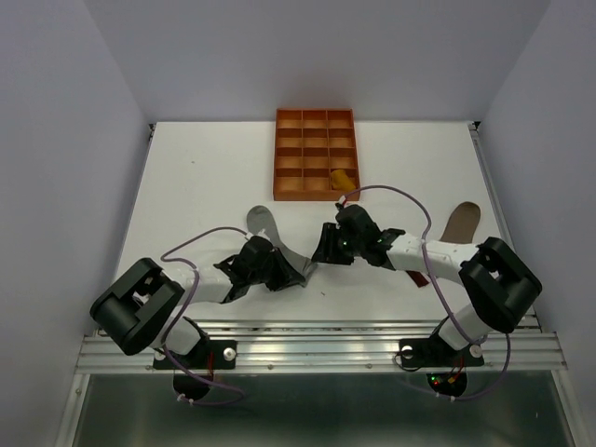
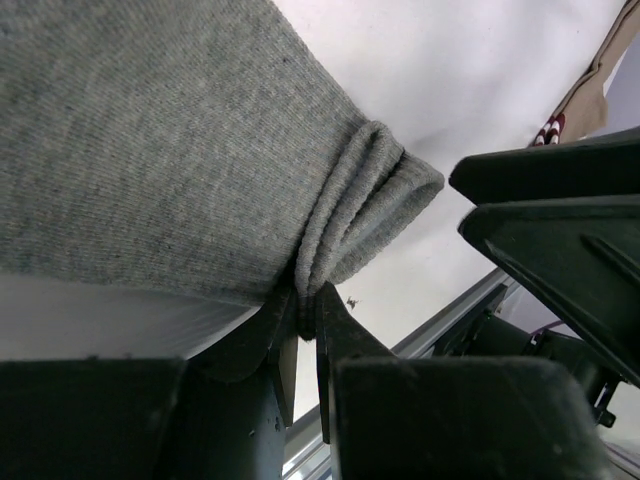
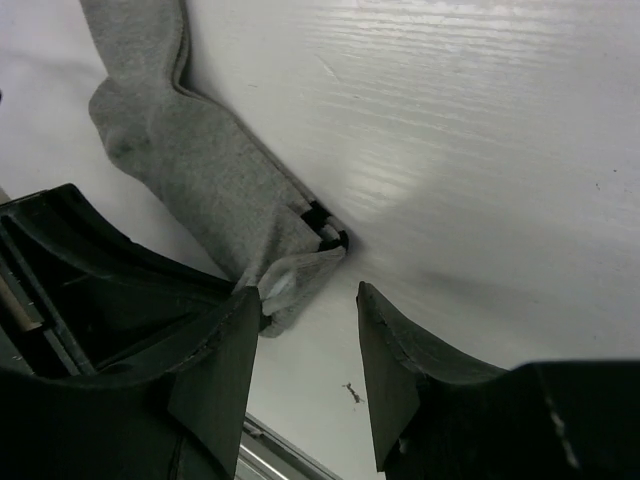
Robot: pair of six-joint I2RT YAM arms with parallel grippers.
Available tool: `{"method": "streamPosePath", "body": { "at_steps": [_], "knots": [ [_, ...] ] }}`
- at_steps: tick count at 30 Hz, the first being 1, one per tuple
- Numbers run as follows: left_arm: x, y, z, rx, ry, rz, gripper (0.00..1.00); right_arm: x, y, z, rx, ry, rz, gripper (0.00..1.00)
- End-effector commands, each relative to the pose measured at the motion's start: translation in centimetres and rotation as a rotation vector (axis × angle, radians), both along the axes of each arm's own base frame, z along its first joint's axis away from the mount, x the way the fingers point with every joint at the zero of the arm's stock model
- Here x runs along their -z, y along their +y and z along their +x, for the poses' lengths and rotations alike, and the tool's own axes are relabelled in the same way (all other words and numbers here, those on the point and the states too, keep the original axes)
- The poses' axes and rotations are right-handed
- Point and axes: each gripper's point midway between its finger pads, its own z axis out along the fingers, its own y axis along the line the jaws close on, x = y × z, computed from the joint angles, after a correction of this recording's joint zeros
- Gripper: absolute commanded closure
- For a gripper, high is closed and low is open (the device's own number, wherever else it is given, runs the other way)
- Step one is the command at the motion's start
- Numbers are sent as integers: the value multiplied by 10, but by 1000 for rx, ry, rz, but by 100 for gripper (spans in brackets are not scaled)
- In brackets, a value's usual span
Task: Roll the socks
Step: Roll the sock at the center of the board.
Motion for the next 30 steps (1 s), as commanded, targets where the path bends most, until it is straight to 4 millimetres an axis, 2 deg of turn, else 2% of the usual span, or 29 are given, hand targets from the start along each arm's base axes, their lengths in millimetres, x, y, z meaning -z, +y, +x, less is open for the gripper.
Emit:
{"method": "streamPosePath", "body": {
  "at_steps": [1,7,10,16,27,30],
  "knots": [
    [9,13,-9,-26,44,12,100,3,13,6,35,6,76,51],
    [15,15,-11,-29,68,8,100,12,18,-9,5,19,65,51],
    [17,16,-12,-34,77,7,100,11,20,-9,-6,8,76,51],
    [18,17,-12,-39,79,-3,100,22,26,-16,-26,35,74,52],
    [16,14,-11,-9,58,-20,100,36,41,-11,-44,42,57,57],
    [16,14,-10,-7,59,-21,100,40,44,-9,-48,52,50,63]
  ]
}}
